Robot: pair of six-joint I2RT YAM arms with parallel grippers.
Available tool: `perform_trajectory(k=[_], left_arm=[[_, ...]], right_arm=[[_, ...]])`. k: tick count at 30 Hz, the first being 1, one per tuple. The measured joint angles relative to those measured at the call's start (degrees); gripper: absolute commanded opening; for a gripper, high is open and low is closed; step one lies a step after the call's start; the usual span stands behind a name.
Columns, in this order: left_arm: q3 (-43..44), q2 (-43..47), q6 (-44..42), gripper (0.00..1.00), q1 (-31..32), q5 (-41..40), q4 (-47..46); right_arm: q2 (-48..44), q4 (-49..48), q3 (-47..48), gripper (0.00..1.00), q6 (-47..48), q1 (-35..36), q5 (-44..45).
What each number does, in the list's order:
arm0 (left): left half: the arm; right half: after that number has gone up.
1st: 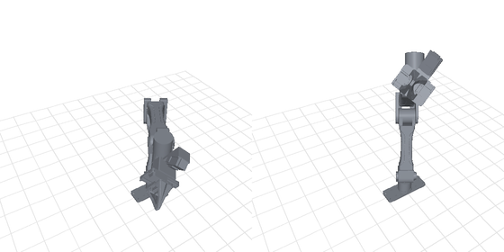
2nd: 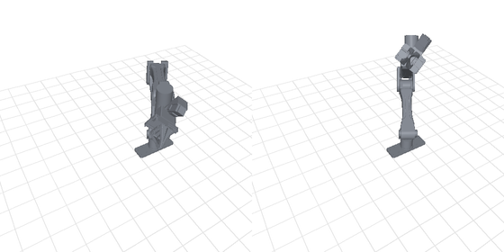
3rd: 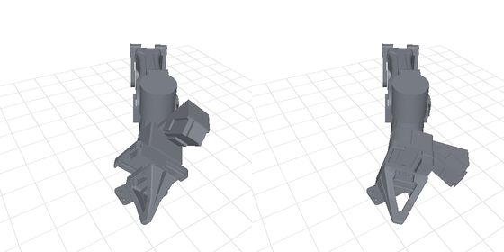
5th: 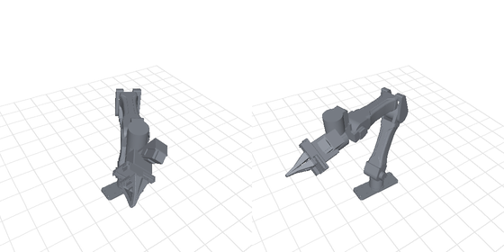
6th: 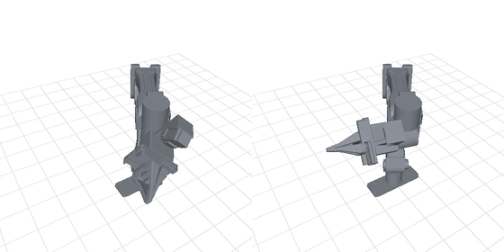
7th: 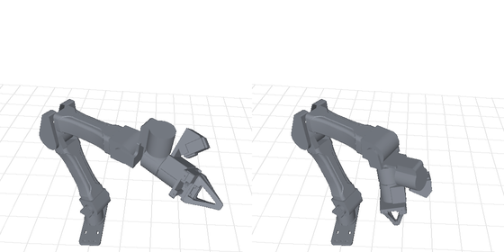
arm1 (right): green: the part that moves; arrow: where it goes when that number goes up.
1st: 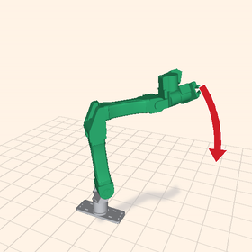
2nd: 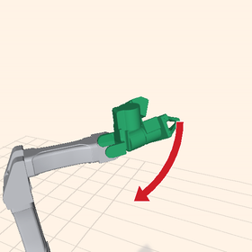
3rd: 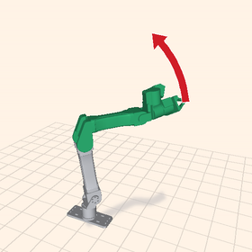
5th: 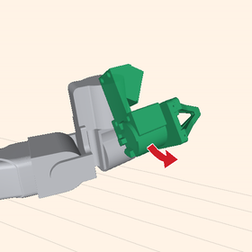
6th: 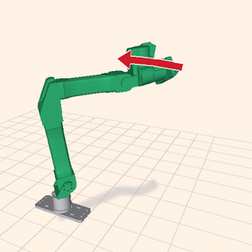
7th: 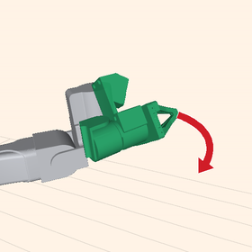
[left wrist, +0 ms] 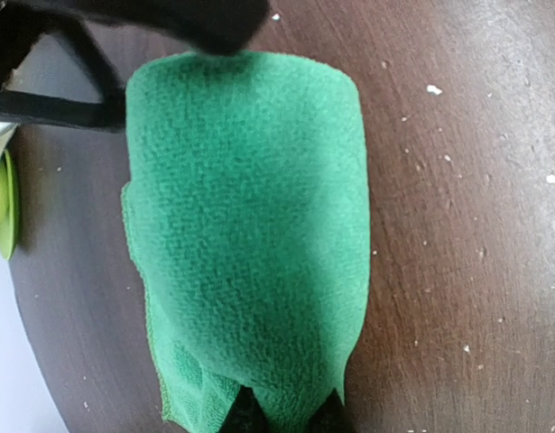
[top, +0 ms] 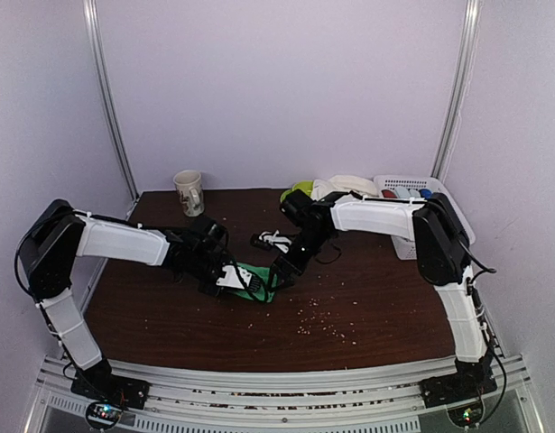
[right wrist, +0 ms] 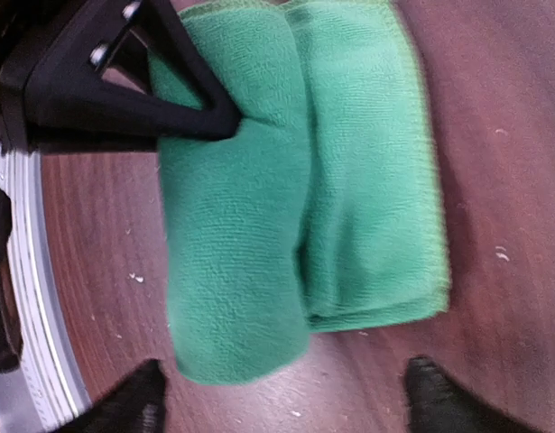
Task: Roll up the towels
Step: Roll the towel at the center of the board.
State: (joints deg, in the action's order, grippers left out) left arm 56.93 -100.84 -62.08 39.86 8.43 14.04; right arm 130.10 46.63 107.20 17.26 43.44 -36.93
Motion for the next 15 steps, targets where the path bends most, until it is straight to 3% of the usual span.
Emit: perform_trajectory(k=[15], left_arm=[[13.4, -7.0, -9.4, 0.03, -1.3, 4.1, 18.4]], right_arm=[[0.5, -6.6, -2.2, 1.0, -20.2, -3.9, 0.4]])
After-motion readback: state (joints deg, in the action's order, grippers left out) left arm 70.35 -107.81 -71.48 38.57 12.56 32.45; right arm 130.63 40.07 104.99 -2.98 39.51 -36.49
